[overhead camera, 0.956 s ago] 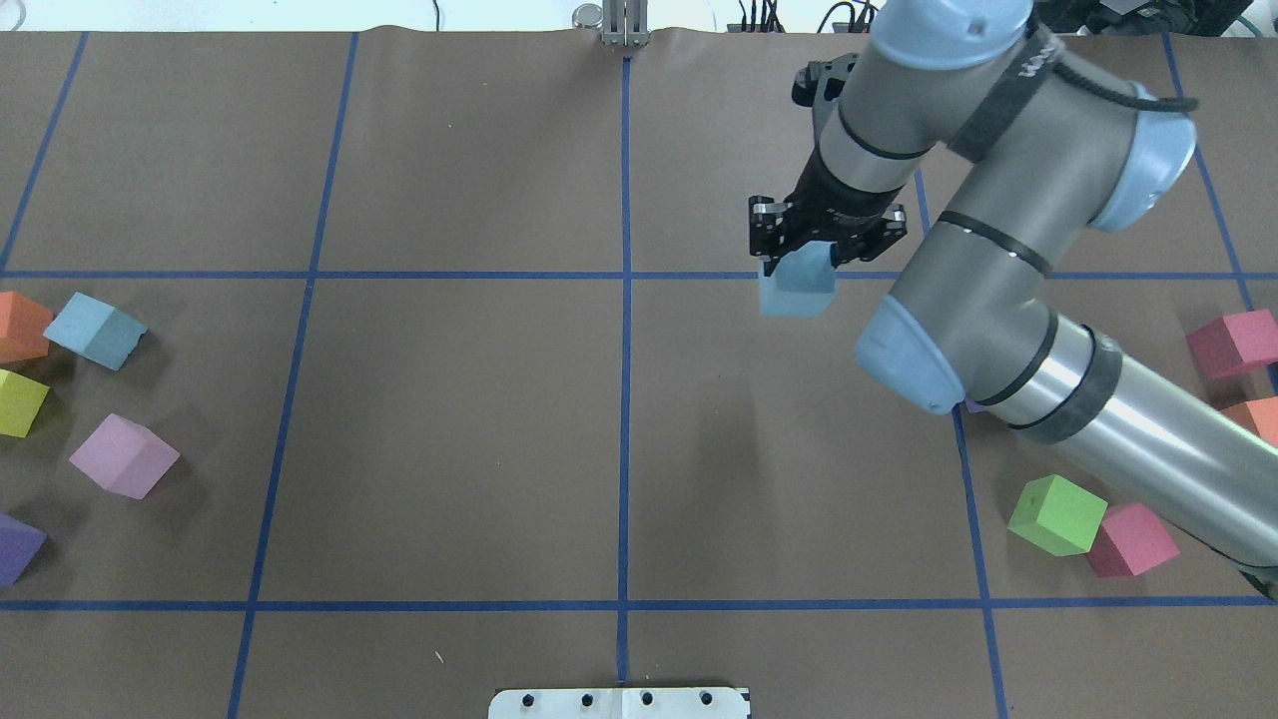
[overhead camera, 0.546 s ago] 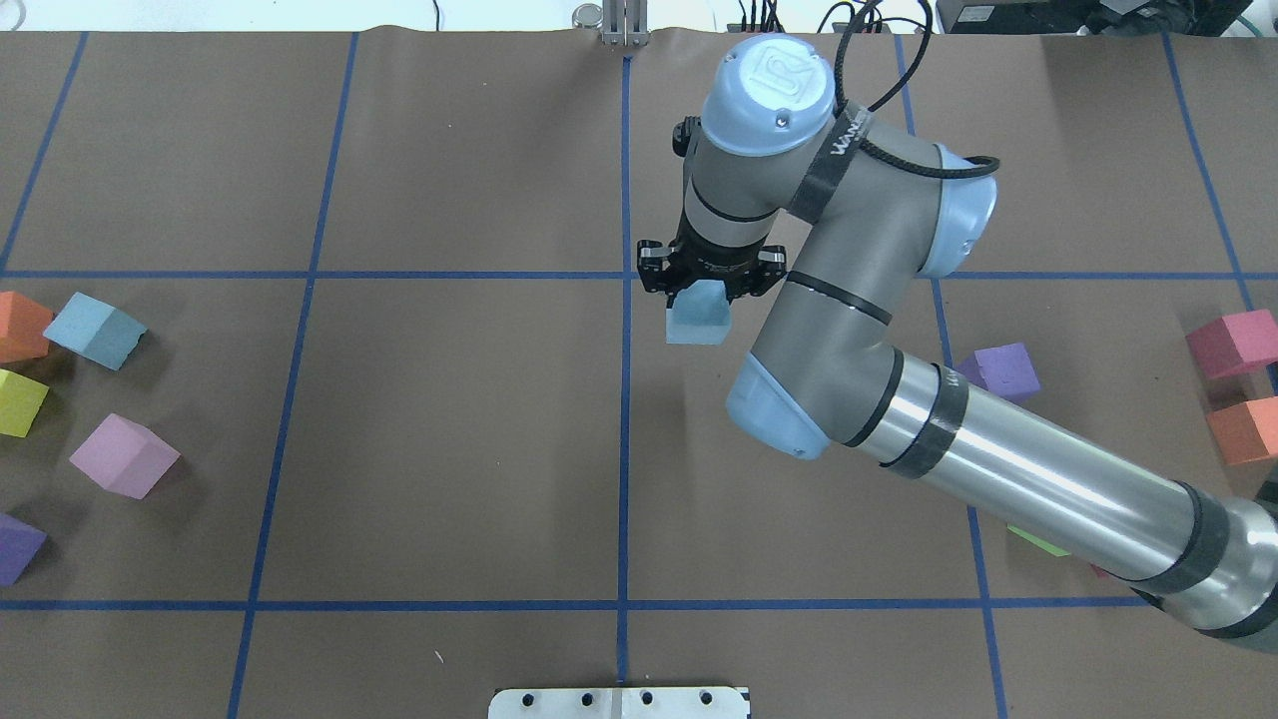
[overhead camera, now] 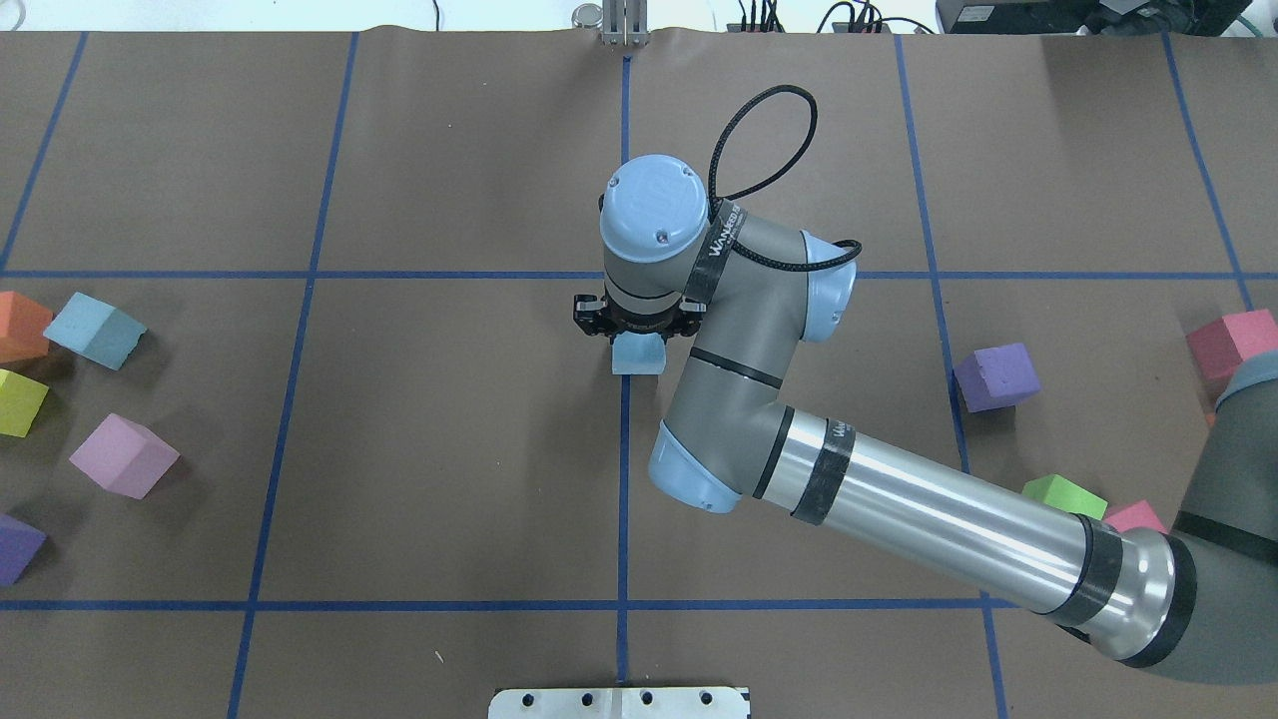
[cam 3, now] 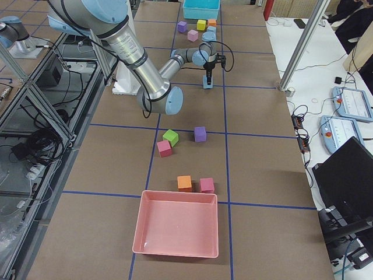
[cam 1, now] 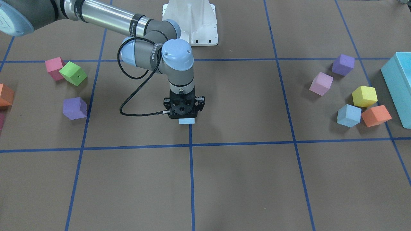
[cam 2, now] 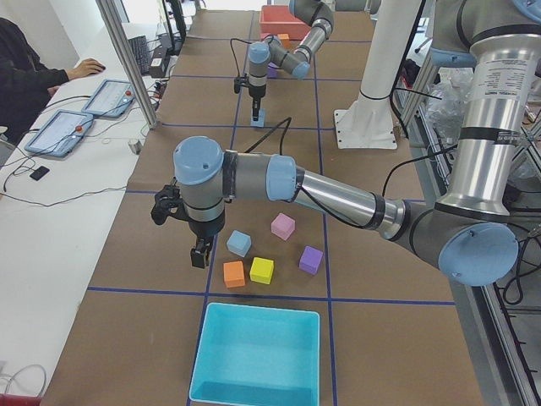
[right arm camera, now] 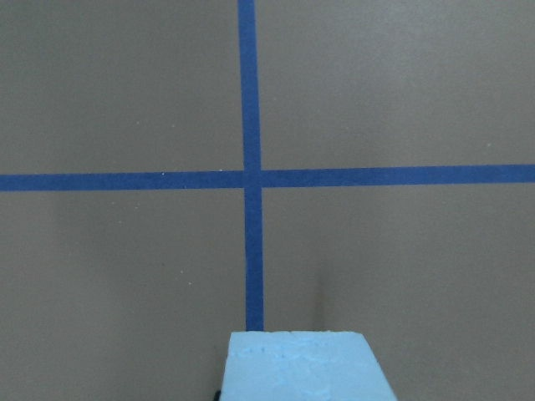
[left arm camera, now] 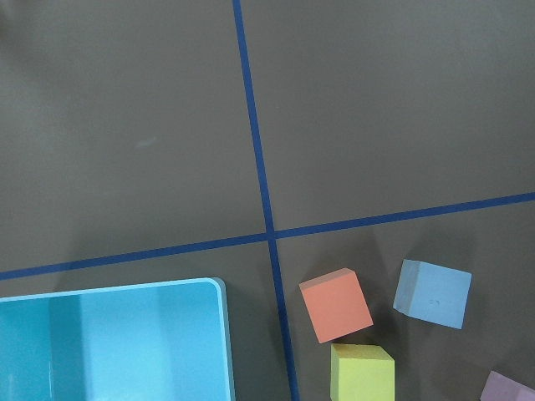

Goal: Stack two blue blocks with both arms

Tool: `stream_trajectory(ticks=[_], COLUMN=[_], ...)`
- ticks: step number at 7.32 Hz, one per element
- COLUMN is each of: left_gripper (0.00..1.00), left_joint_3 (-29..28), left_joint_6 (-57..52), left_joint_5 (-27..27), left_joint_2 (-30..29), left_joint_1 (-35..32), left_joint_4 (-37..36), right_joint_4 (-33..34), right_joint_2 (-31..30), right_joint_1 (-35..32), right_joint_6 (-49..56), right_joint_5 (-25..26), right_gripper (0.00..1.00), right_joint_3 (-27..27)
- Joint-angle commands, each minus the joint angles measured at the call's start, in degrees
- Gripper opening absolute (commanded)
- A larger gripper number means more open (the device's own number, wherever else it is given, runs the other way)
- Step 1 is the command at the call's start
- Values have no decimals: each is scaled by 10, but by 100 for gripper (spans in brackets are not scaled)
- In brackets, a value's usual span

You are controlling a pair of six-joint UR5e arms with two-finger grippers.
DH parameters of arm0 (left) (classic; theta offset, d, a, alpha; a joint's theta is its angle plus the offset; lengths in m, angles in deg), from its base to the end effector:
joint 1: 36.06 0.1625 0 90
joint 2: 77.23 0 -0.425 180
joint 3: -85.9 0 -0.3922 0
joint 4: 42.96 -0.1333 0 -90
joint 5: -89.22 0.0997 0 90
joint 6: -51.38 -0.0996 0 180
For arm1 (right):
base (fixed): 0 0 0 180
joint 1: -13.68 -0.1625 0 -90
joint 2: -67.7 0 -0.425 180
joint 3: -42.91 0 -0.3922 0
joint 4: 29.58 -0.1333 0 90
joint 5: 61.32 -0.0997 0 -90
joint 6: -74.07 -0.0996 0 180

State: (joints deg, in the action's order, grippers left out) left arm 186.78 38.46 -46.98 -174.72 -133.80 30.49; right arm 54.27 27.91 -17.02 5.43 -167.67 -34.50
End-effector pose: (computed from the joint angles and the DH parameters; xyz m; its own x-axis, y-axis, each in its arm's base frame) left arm -0.1322 -0.5164 0.5260 0.7016 0.1527 -0.6960 -0.0228 0.9811 0.1923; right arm -0.6129 -0.4863 0.1951 0.6957 0.0066 0.7183 -0.0741 0.9953 0.0626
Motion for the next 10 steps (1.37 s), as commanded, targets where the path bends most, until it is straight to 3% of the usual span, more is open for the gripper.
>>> stream_trajectory(ticks=[1,2,3,4,7,10], left_gripper=[98,98,98,98,98,98], left_joint_3=[0,0,0,0,-1,-16], left_joint_6=[0,0,0,0,9,63], left_joint_5=[0,0,0,0,-1,-35], left_joint_2=[0,0,0,0,-10,-44], left_joint_1=[0,0,0,0,4,36], left_joint_4=[0,0,-1,-1,-4,6], right_joint_4=[-3,-3,-3,-3,-1,23], right_joint_2=[9,10,11,12,16,-13], right_joint_1=[6,7,7,7,-33,-176], right_joint_6=[-4,-6,-10,-14,32,163], right_joint_5=[6,6,6,6,-14,-126], right_gripper=[59,60,88,100,100,100], right_joint_3=[8,8,8,8,4,2])
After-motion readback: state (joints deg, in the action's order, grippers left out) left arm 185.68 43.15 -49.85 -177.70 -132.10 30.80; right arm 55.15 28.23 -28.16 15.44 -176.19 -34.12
